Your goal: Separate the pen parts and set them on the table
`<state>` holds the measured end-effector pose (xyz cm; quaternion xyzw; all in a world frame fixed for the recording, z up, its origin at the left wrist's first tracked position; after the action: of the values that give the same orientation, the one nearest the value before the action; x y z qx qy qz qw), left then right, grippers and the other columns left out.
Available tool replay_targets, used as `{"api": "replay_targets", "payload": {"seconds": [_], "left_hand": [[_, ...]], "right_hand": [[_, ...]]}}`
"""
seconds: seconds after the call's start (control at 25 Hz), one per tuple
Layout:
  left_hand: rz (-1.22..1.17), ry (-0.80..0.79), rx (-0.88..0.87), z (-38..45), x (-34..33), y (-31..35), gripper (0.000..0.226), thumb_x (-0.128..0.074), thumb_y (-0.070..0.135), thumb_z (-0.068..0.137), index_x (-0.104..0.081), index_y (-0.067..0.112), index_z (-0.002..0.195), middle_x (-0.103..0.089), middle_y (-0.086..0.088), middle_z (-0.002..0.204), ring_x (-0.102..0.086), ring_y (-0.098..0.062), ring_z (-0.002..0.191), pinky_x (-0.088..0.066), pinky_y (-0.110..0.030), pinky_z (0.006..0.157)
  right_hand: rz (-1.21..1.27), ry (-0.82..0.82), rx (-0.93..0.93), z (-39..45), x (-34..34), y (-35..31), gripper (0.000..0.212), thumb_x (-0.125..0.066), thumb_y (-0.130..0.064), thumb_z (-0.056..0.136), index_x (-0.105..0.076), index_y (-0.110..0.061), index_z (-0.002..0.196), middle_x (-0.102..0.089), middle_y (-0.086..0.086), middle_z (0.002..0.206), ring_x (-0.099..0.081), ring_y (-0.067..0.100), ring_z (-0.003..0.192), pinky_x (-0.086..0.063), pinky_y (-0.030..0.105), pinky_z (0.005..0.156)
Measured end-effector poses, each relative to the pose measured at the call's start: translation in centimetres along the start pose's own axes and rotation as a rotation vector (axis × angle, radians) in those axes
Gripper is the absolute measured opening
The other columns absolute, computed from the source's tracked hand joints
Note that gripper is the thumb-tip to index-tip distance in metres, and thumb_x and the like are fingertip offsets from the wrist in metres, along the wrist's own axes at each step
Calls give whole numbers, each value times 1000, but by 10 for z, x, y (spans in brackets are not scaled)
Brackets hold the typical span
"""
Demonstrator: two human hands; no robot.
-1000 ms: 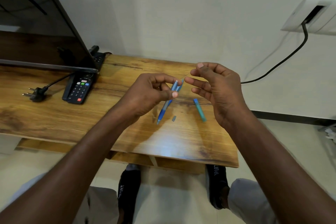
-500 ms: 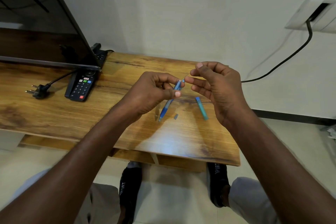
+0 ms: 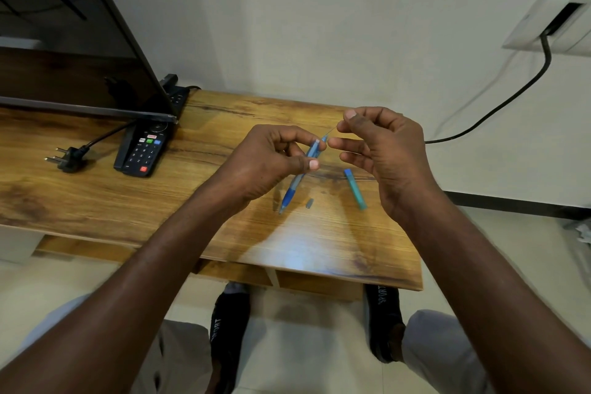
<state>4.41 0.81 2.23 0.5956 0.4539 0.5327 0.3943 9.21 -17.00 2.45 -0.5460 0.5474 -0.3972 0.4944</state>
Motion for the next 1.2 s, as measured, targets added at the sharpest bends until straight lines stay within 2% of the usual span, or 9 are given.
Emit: {"api": "replay_targets", "payload": {"seconds": [0.24,0.36,0.56,0.64,0.68,0.76,0.88,1.04,1.2], "left_hand": [[29,-16,-3,1,-1,-5,30,-82,4,86,-79,13,114,-68,-14,81,-62,-1,66,-49,-9,64],[61,-22,-11,2,-2,-7,27,-84,7,85,-81,15,110,-70,-20,82,-63,-8,72,-51,-13,70],[83,-12,-12,4,-2,-10,22,-85,9,84,-81,13,106,-72,-25,91,-66,-19,78,-60,-40,84],[73,-8,-10,5,-1,-11,20,-85,9,84,-81,13,104,-73,-24,92,-68,-22,81,-61,-46,88],[64,-9,-11,4,0,-10,20,-85,9,85,-81,13,103,-73,-25,93,-69,-22,81,-61,-43,86],[45,-5,-12,4,0,-10,21,-84,9,85,-80,12,105,-72,-28,94,-66,-19,78,-59,-27,73],[38,16,-8,4,3,-9,22,-84,8,85,-80,11,107,-71,-29,93,-63,-10,72,-50,-13,64],[40,34,1,4,4,-9,21,-83,8,86,-80,11,106,-70,-20,85,-61,-5,67,-47,-11,59],[134,132,57,6,15,-19,20,-86,15,85,-79,15,104,-77,-10,87,-67,-8,71,-52,-20,65]], "right_hand": [[-130,-30,11,-1,-3,1,14,-73,-21,99,-75,-9,106,-80,10,103,-79,21,83,-58,32,70],[-231,-53,57,-2,-7,-1,13,-75,-21,97,-75,-9,103,-79,10,102,-80,22,85,-58,32,68],[-378,-98,127,-4,-14,-2,8,-76,-21,96,-77,-13,94,-79,3,94,-79,22,82,-58,28,67],[-400,-114,125,-5,-17,0,10,-75,-23,97,-78,-14,94,-80,1,93,-78,21,81,-55,22,64],[-400,-118,117,-5,-18,1,13,-73,-26,99,-78,-15,95,-80,0,94,-78,20,80,-56,23,65],[-375,-109,90,-4,-17,3,24,-65,-34,104,-79,-15,98,-79,0,94,-78,16,77,-58,29,68],[-381,-71,72,0,-13,5,26,-59,-31,108,-79,-16,100,-78,1,93,-76,12,73,-59,30,68],[-495,-48,78,1,-9,13,13,-67,-20,102,-79,-19,97,-77,-5,90,-77,11,73,-54,22,62],[-965,-157,182,-4,-23,26,13,-69,-16,96,-80,-21,100,-77,-7,93,-73,12,85,-57,30,74]]}}
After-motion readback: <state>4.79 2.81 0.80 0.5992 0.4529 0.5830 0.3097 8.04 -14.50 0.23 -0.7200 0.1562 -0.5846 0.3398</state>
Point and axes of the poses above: each hand's wrist, its own z-axis towards the middle knuckle, its own x-axis out of the back of the hand, y = z × x, the point moved 8 cm from there along z, towards the middle knuckle
